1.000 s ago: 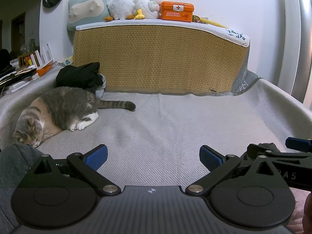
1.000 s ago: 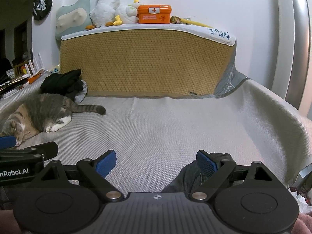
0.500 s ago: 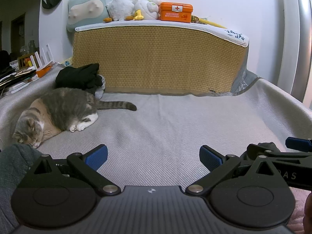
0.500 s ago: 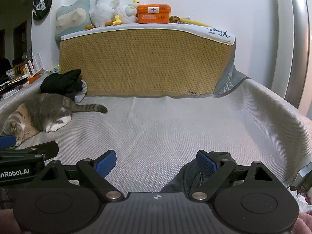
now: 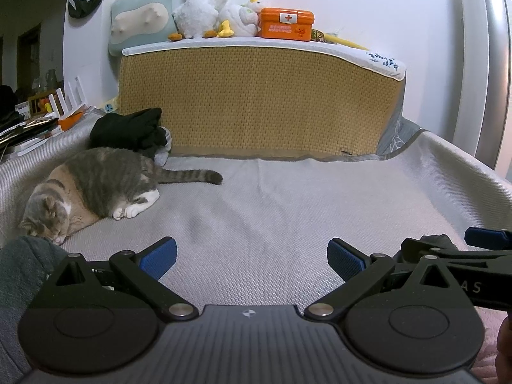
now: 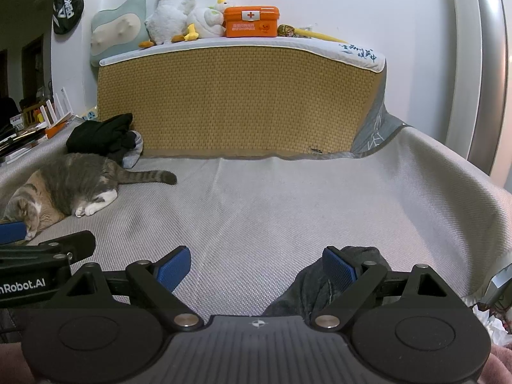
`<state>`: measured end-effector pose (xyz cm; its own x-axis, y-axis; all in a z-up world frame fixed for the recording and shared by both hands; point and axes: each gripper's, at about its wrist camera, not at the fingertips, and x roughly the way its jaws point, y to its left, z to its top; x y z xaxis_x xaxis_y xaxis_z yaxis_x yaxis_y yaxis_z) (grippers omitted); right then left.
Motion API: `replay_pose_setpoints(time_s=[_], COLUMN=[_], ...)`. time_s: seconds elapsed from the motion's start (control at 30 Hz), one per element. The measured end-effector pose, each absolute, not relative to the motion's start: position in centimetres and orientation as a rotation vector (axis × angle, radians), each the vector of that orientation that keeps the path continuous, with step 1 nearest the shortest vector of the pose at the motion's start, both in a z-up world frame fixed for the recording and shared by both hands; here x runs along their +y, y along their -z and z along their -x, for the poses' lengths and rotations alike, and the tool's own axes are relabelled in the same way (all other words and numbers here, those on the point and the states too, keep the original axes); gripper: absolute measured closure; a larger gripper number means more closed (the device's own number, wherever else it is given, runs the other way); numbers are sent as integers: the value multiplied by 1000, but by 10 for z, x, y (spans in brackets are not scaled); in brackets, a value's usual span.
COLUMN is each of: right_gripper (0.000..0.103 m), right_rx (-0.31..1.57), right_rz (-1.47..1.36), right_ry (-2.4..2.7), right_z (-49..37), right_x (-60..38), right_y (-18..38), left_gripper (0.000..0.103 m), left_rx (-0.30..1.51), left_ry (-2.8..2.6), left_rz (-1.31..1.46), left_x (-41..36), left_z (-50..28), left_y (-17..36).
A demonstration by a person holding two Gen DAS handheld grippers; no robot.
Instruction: Fold clothes
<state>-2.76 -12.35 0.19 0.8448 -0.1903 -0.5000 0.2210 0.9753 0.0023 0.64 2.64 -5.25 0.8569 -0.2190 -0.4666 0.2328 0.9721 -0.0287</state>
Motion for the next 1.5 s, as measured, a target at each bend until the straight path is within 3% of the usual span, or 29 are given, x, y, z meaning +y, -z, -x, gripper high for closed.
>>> replay_pose_setpoints(time_s=[1.5], right_gripper=[11], right_rx=[528], right_rz=[-53], right_ry=[206], right_z=[29], right_x=[-123], right_y=[0], left_gripper=[0], left_rx=[482], left_ry=[231], left_rz=[-35], left_x=[25], left_z=[-3], left_y=[54])
